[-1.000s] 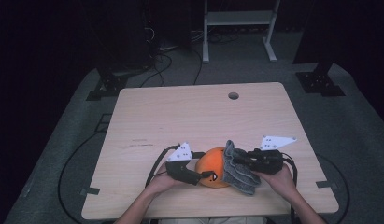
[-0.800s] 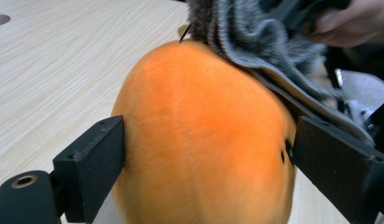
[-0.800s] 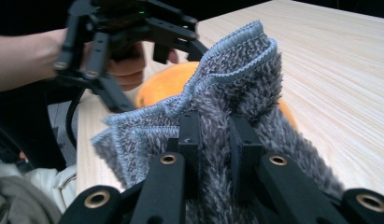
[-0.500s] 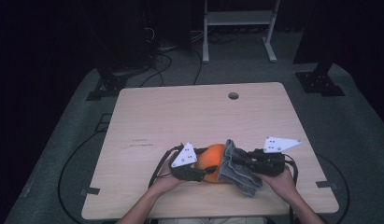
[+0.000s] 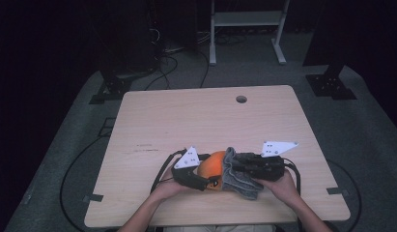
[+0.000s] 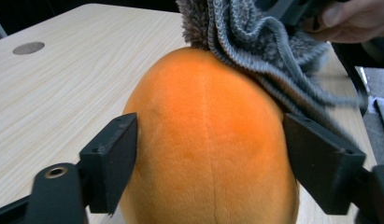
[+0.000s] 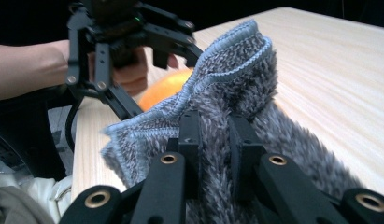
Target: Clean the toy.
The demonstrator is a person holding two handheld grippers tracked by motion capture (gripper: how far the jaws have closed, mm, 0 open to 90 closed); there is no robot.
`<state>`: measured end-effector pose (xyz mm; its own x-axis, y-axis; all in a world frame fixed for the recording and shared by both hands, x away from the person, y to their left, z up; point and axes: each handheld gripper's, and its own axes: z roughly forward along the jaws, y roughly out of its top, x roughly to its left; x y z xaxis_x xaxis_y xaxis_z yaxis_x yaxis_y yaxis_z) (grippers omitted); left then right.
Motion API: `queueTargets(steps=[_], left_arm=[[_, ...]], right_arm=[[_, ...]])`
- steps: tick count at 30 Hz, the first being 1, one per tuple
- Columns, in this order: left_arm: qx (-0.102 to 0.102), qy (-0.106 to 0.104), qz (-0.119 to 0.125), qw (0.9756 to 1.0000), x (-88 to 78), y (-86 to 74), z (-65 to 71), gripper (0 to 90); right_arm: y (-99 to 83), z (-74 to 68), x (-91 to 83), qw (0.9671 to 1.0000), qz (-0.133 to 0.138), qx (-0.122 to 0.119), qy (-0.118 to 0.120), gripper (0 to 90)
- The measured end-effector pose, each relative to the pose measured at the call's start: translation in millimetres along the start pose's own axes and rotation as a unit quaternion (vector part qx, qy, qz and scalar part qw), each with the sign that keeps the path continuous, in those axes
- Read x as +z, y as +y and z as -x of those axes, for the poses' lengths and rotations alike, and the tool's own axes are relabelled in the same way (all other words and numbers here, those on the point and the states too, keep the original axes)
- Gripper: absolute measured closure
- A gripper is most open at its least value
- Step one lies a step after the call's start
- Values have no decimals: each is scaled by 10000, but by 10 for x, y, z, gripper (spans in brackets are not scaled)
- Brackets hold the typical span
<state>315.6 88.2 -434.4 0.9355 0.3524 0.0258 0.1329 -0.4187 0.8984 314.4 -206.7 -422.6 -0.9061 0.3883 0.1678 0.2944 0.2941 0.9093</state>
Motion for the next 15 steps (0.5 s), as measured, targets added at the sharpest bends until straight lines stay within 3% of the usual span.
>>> queueTargets(steps=[4, 9, 12, 15], left_arm=[[-37, -70, 39, 10000, 2, -2, -12, 207], [-17, -122, 44, 9999, -3, 1, -15, 206], [-70, -138, 17, 9999, -16, -6, -29, 196], [-205, -95, -90, 9997, 0, 7, -39, 91]], right_arm=[[-105, 54, -115, 9998, -73, 124, -141, 772], [-73, 89, -193, 9997, -7, 171, -184, 772], [-41, 120, -147, 9995, 100, 278, -61, 772], [-75, 77, -56, 9996, -19, 264, -3, 772]])
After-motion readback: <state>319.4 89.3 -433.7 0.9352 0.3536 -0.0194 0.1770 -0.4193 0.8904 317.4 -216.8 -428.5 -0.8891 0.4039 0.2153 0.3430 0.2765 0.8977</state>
